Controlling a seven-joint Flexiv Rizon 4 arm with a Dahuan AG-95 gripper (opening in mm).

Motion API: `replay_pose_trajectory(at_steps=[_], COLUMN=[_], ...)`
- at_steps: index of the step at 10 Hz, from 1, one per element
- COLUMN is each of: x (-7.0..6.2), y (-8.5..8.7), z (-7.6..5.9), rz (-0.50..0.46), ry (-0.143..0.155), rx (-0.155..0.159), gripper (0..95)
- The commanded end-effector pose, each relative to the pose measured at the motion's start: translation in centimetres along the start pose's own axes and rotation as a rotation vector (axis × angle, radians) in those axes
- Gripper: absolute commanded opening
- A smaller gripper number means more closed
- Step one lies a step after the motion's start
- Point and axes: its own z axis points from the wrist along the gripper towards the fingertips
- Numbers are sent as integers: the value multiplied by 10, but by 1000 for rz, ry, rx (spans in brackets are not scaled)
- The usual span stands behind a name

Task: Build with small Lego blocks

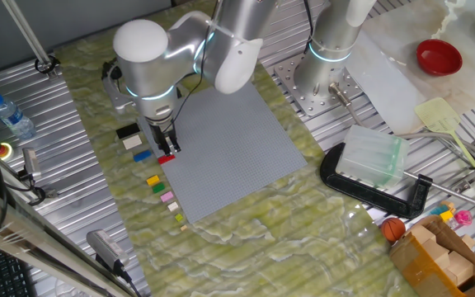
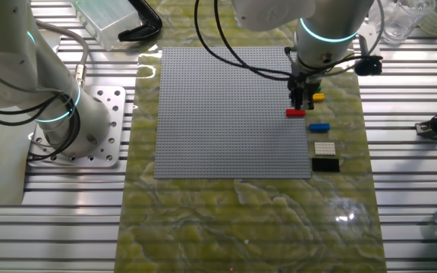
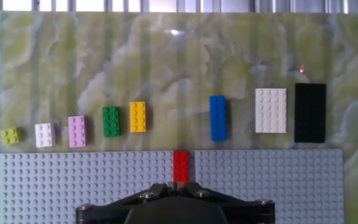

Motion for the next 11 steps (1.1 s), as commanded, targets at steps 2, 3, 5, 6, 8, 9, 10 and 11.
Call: replay_pose_trajectory(at_steps=[2, 3, 5, 6, 8, 9, 10, 11], x=[-1, -1, -1, -1, 0, 0, 0, 0], y=[0, 0, -1, -1, 0, 0, 0, 0], z=[6, 12, 18, 20, 26, 28, 28, 28], rz=[-4, -7, -12, -14, -16, -16, -21, -22], ry=[-6, -9, -9, -8, -8, -8, -4, -5], rx=[8, 13, 25, 26, 30, 32, 35, 34], gripper=[0, 0, 0, 0, 0, 0, 0, 0])
